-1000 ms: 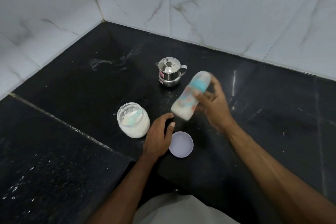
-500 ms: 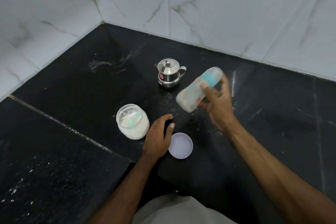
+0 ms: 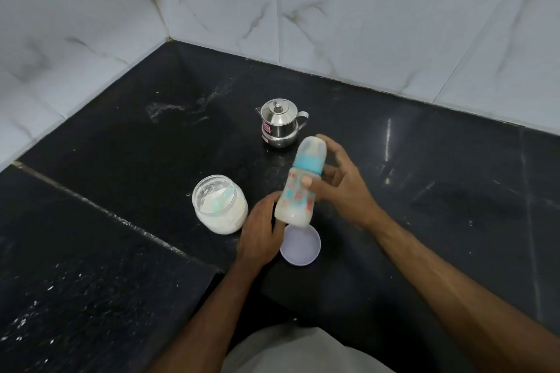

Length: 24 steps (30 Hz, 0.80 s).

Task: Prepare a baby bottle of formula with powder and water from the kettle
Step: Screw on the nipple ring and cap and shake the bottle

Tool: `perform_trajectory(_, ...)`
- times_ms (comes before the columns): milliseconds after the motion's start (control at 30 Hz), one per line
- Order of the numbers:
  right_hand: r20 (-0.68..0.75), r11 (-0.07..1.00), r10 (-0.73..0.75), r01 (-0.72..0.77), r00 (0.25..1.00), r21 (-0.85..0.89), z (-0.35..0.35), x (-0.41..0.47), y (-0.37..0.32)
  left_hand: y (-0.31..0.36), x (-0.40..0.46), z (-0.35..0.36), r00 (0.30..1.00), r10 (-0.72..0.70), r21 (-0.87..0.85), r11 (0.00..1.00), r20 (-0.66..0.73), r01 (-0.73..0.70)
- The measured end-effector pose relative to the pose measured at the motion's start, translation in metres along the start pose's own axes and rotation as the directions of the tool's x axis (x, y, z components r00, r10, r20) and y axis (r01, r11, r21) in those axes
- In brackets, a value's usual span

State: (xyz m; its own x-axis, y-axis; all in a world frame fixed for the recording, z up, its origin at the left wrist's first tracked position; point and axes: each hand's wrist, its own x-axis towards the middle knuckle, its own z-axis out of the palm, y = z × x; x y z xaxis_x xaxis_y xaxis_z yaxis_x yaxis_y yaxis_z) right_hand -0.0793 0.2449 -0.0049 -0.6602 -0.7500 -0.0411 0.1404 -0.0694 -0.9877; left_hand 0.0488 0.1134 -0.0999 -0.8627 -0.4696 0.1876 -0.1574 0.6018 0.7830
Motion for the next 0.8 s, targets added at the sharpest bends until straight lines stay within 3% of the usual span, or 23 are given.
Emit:
perform_trajectory(133, -0.335, 0.947, 0.01, 0.098, 0.942, 0.305, -0.01, 0.015, -0.011, -0.003, -0.001, 0.002, 0.999, -0.025, 0.099, 0.995, -0.035, 0.028)
perform_trajectory(200, -0.308, 0.959, 0.006, 0.082, 0.952, 0.273, -0.01, 0.013, -0.008, -0.003, -0.001, 0.001, 0.999, -0.015, 0.096, 0.995, -0.035, 0.018)
perform_trajectory(300, -0.051, 1.0, 0.024, -0.023, 0.998, 0.017, -0.005, 0.001, -0.002, 0.0, -0.001, 0.0, 0.999, -0.013, 0.048, 0.999, -0.03, 0.014)
perform_trajectory(333, -0.033, 1.0, 0.01, -0.01, 0.999, 0.0, -0.005, 0.001, -0.001, 0.0, -0.001, 0.0, 0.999, -0.013, 0.044, 0.999, -0.031, 0.015)
perform_trajectory(433, -0.264, 0.966, -0.009, 0.076, 0.965, 0.245, -0.002, 0.01, -0.006, -0.001, -0.002, 0.001, 0.999, -0.021, 0.095, 0.995, -0.034, 0.024)
perform_trajectory(500, -0.317, 0.936, 0.013, 0.1, 0.948, 0.338, 0.0, 0.013, -0.005, -0.003, -0.002, 0.002, 0.999, -0.035, 0.096, 0.995, -0.028, 0.038)
perform_trajectory(633, 0.008, 0.999, -0.02, 0.02, 1.0, -0.026, 0.006, 0.001, -0.003, 0.0, -0.001, 0.001, 0.999, -0.042, 0.031, 0.999, -0.016, 0.042)
perform_trajectory(667, 0.005, 0.999, -0.036, 0.036, 0.999, -0.023, 0.003, 0.003, -0.004, 0.0, -0.001, 0.001, 0.999, -0.038, 0.024, 0.999, -0.018, 0.038)
perform_trajectory(800, -0.319, 0.954, -0.05, 0.139, 0.947, 0.265, -0.012, 0.019, -0.014, -0.001, -0.002, 0.002, 0.999, -0.028, 0.086, 0.996, -0.035, 0.031)
